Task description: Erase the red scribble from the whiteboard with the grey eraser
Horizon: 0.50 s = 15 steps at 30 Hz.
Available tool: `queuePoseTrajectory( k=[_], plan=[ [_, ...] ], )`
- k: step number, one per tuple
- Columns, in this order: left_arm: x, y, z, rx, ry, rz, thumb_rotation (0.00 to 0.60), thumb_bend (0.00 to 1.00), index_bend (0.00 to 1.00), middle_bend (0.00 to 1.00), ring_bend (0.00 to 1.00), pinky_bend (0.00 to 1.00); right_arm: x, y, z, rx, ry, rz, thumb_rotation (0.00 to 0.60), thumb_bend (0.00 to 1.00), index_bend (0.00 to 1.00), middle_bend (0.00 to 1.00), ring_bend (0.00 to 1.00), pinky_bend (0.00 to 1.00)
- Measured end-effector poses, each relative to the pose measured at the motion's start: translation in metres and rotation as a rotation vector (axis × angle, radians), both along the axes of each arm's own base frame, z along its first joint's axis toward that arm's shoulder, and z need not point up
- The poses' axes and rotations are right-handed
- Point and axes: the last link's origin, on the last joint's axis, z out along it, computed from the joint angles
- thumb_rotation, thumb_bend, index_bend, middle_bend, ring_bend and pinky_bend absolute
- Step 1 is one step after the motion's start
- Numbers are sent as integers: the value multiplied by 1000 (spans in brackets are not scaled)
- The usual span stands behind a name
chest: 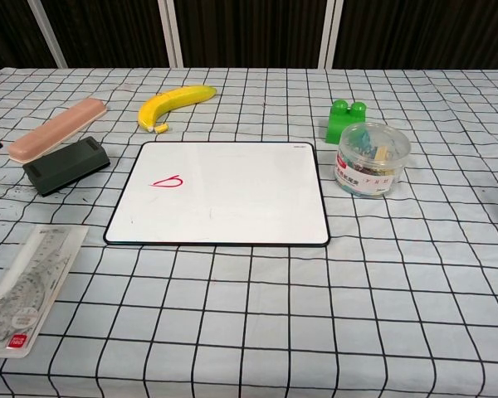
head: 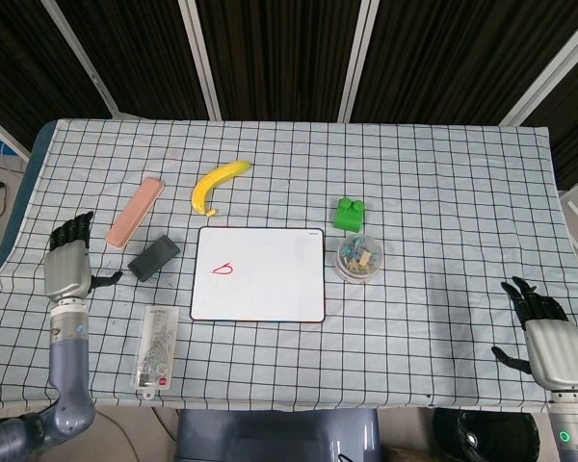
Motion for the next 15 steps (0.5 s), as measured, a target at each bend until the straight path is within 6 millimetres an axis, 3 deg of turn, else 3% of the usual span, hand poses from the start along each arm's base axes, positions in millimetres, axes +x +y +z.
queuePoseTrajectory(
  k=[9,15],
  plan=[
    [36,17,-28,-136,-49,-8,600,25,4,121,3,94,0,0,-1,1,11,-5,600,33,141,103,210,212],
    [46,14,-46,-197,-27,5,600,25,39,144,13,99,-1,-1,-1,2,11,-10,600,33,141,103,211,212]
  ],
)
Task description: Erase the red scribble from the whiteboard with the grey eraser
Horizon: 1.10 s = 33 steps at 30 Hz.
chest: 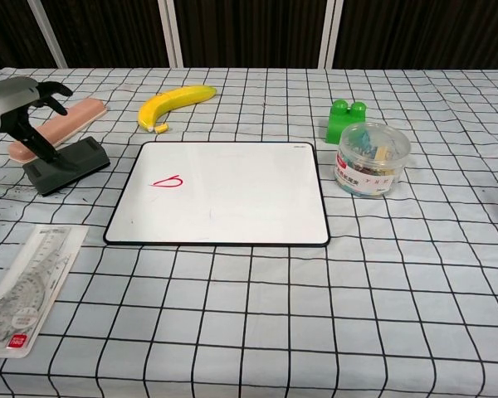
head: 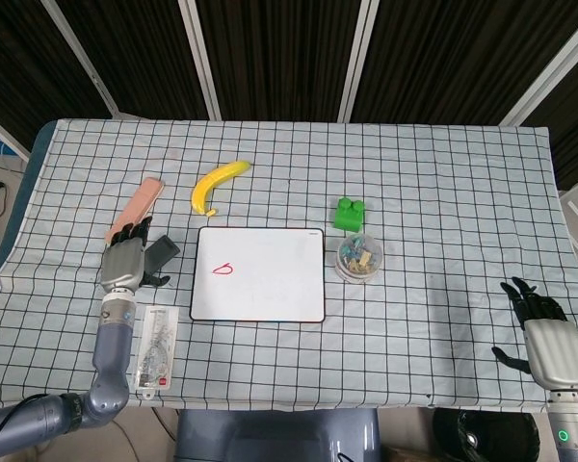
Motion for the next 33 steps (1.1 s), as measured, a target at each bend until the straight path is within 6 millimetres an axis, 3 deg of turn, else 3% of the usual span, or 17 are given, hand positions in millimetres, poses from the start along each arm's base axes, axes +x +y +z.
queuePoseTrajectory(
  k=[13,18,33],
  plan=[
    [-18,9,-22,53,45,88,600,42,124,213,84,162,-1,1,0,10,-4,-8,600,32,141,103,212,212],
    [-25,12,-25,63,57,115,600,92,181,299,149,231,-2,1,0,14,-5,-10,600,33,141,103,212,212],
    [-24,15,-33,52,58,89,600,122,255,374,195,262,-2,0,-1,16,-5,-14,600,32,141,106,212,212]
  ],
)
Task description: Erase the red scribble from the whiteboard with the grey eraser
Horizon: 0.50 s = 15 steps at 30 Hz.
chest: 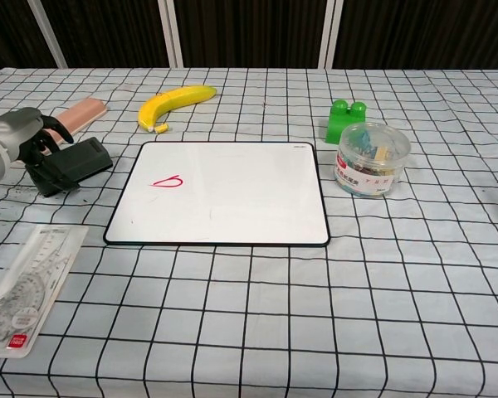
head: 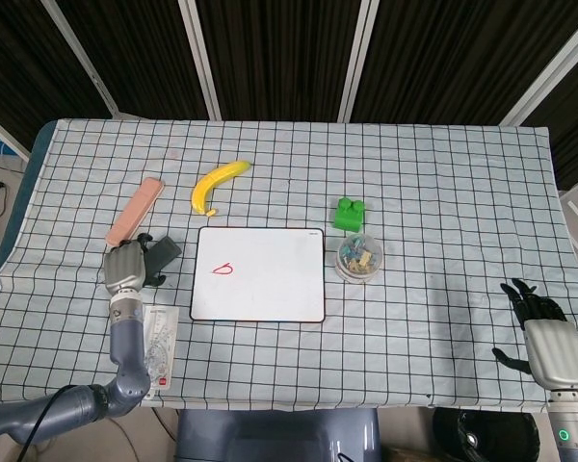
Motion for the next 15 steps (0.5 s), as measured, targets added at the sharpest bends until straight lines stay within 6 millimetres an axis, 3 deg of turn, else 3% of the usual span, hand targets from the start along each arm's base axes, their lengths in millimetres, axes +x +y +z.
queuePoseTrajectory(
  k=[10,15],
  plan=[
    [3,0,-2,3,36,-11,600,175,314,433,243,295,0,0,-1,5,-2,-4,600,32,141,107,212,212],
    [2,1,-2,-9,83,-13,600,276,369,487,282,331,-1,0,0,4,-8,-12,600,33,140,107,212,212]
  ],
)
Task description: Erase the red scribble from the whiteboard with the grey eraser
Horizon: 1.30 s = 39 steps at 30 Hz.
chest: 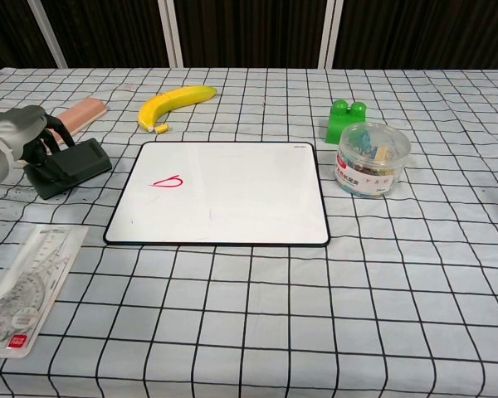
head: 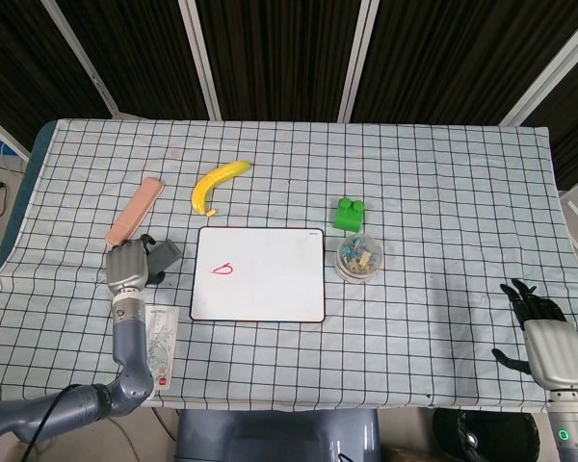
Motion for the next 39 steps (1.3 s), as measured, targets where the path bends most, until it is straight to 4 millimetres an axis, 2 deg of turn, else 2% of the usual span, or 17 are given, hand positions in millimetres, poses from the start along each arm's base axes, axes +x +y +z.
queuePoseTrajectory(
  k=[7,13,25,30,35,39],
  plan=[
    [-1,3,7,7,57,-8,600,299,369,482,278,335,0,1,0,4,-8,-3,600,33,140,107,213,212],
    [6,3,14,-11,-3,-34,600,299,351,462,257,327,0,0,0,3,-19,-11,600,33,140,107,213,212],
    [43,-5,49,-108,-210,-223,600,298,345,445,246,306,0,1,1,-7,-20,-15,600,32,140,107,213,212],
    [52,-2,64,-203,-205,-335,600,296,339,439,245,299,0,0,0,-5,-18,-16,600,33,140,107,213,212],
    [57,4,62,-294,-245,-367,600,296,341,442,240,294,0,1,0,-4,-15,-20,600,32,140,107,213,212],
    [56,18,61,-363,-231,-381,600,296,345,438,222,279,0,1,0,-6,-14,-23,600,33,140,107,213,212]
  ],
)
